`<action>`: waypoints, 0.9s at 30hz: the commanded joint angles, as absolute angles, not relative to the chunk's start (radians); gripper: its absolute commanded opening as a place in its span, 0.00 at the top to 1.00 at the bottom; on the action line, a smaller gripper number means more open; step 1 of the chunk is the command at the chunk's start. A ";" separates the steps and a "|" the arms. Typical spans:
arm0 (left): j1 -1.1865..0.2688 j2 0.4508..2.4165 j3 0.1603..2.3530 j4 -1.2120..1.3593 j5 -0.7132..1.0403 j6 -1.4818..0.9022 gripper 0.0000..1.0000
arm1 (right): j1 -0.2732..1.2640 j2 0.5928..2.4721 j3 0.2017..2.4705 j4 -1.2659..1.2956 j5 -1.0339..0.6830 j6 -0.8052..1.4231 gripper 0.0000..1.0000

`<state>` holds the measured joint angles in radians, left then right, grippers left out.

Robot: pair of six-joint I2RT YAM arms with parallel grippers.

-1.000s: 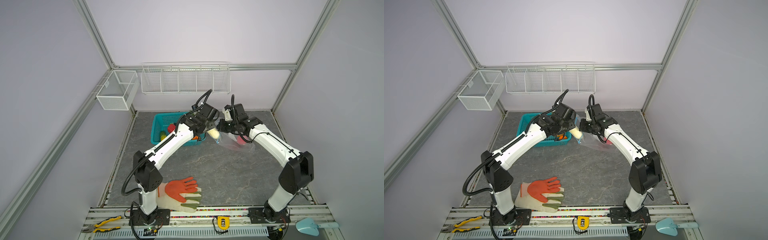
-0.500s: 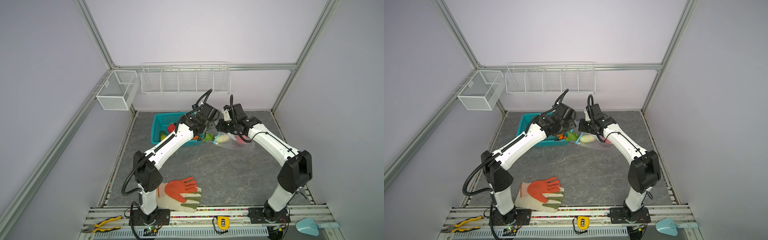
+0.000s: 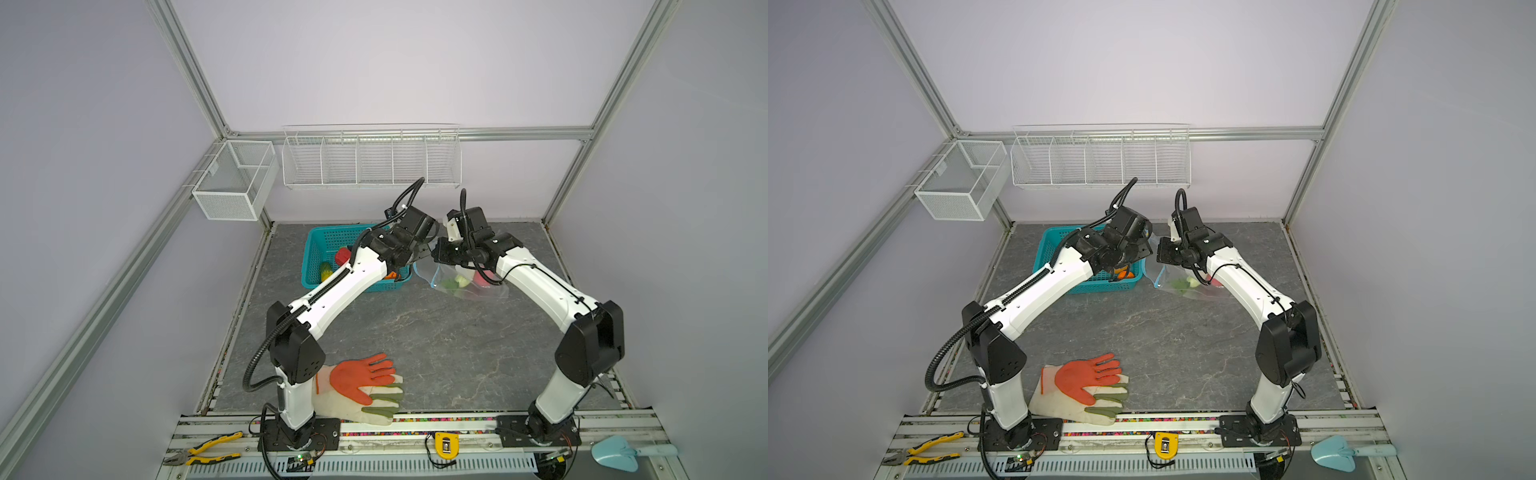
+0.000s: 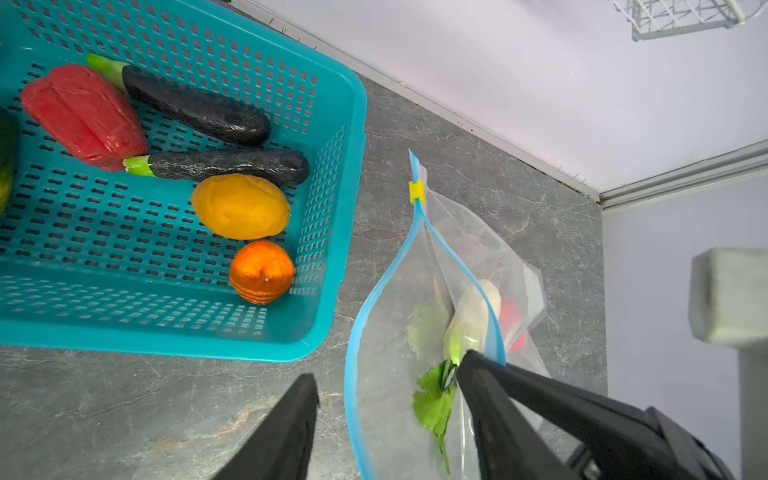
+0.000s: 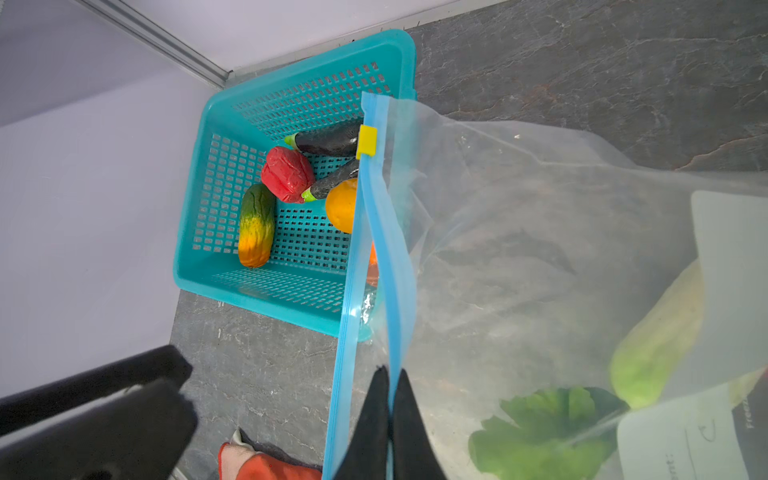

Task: Place the food in the zip-top bag and seal the zipper
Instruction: 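Lower the radish into the bag and open the left gripper, then withdraw the left gripper from the bag back over the teal basket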

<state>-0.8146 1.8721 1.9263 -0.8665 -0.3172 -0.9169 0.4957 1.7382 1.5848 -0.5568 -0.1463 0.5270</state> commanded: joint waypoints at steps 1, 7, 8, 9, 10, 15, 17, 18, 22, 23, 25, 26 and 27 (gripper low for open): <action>-0.821 1.851 1.921 -0.875 -0.361 -0.868 0.40 | 0.504 1.743 1.598 -0.557 -0.137 0.527 0.93; -0.799 1.800 1.892 -0.848 -0.424 -0.758 0.36 | 0.503 1.731 1.583 -0.548 -0.133 0.527 0.93; -0.791 1.795 1.886 -0.849 -0.431 -0.740 0.36 | 0.503 1.730 1.582 -0.547 -0.133 0.528 0.94; -0.780 1.789 1.882 -0.855 -0.428 -0.727 0.35 | 0.504 1.730 1.581 -0.545 -0.133 0.527 0.94; -0.763 1.788 1.877 -0.859 -0.409 -0.711 0.35 | 0.504 1.729 1.580 -0.545 -0.135 0.526 0.93; -0.682 1.803 1.855 -0.883 -0.269 -0.649 0.36 | 0.504 1.724 1.577 -0.545 -0.137 0.527 0.94; -0.662 1.810 1.849 -0.888 -0.238 -0.633 0.36 | 0.504 1.722 1.577 -0.546 -0.137 0.526 0.93; -0.656 1.813 1.843 -0.888 -0.239 -0.625 0.36 | 0.505 1.722 1.577 -0.547 -0.137 0.525 0.93; -0.644 1.830 1.837 -0.878 -0.249 -0.571 0.36 | 0.504 1.720 1.580 -0.549 -0.137 0.522 0.94; -0.639 1.837 1.842 -0.883 -0.254 -0.566 0.36 | 0.504 1.719 1.580 -0.551 -0.136 0.521 0.94; -0.624 1.853 1.853 -0.899 -0.263 -0.565 0.36 | 0.505 1.717 1.579 -0.551 -0.132 0.520 0.94; -0.615 1.863 1.859 -0.909 -0.271 -0.566 0.36 | 0.502 1.715 1.578 -0.551 -0.132 0.519 0.94; -0.607 1.872 1.863 -0.917 -0.277 -0.565 0.36 | 0.502 1.714 1.576 -0.551 -0.131 0.519 0.94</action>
